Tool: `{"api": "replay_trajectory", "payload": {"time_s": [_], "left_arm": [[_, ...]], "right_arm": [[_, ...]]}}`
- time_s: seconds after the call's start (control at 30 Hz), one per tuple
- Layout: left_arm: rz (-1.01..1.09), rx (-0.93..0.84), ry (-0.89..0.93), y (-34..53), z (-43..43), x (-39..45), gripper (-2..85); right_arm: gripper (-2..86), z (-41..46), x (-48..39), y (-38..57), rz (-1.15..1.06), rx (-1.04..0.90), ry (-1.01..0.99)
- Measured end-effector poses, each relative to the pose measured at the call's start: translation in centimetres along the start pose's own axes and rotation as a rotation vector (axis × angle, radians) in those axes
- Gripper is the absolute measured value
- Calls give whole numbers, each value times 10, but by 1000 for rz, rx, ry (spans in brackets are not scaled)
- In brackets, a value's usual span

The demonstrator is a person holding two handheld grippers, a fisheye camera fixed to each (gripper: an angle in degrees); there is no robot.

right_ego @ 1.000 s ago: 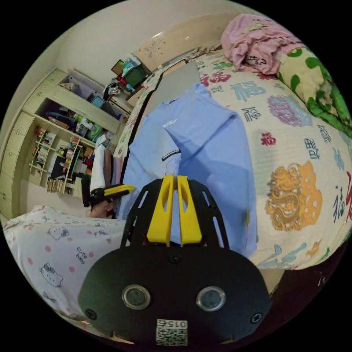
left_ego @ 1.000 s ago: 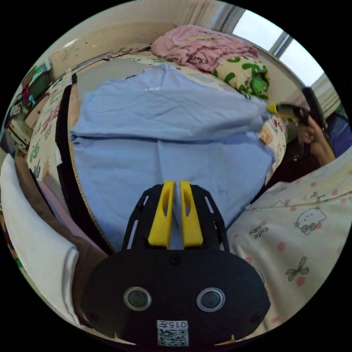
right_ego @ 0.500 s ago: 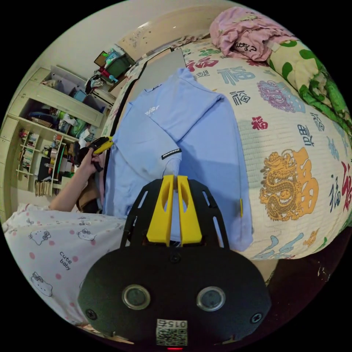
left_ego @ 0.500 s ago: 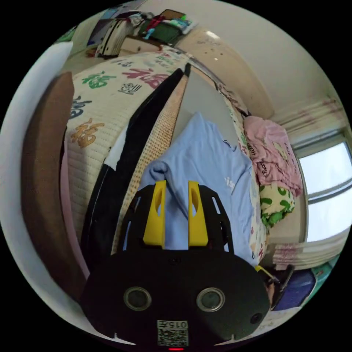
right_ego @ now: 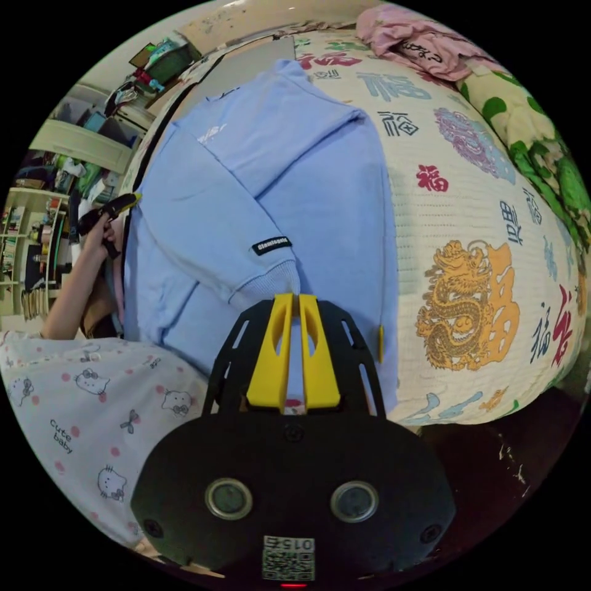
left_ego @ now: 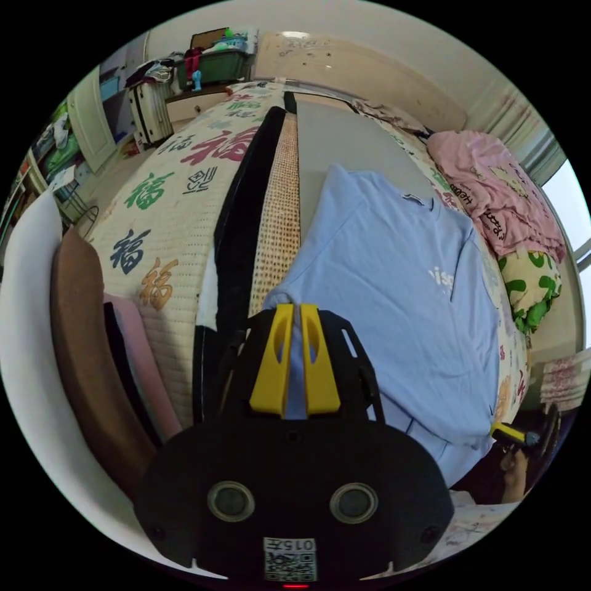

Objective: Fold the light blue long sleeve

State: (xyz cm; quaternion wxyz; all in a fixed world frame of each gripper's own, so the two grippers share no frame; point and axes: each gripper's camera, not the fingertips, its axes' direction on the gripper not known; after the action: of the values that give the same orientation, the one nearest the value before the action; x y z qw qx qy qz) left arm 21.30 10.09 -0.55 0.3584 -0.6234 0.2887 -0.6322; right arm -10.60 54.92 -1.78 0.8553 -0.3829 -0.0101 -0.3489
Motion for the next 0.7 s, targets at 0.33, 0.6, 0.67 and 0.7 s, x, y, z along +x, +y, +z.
{"api": "replay_trajectory", "payload": {"time_s": [0.33,0.6,0.67,0.7], "left_arm": [[69,281,88,2,-80,-4,28],[210,223,63,-124,-56,-8,124],[211,168,74,-161,-39,-11,133],[205,136,85,-184,-27,-14,135]], "right_arm": [[62,-39,-13,-23,-26,324,44],[111,-61,-8,-163,-94,473,-99],[148,-58,-21,-216,-91,474,-67],[156,-56,-25,-229,-103,464,-67]]}}
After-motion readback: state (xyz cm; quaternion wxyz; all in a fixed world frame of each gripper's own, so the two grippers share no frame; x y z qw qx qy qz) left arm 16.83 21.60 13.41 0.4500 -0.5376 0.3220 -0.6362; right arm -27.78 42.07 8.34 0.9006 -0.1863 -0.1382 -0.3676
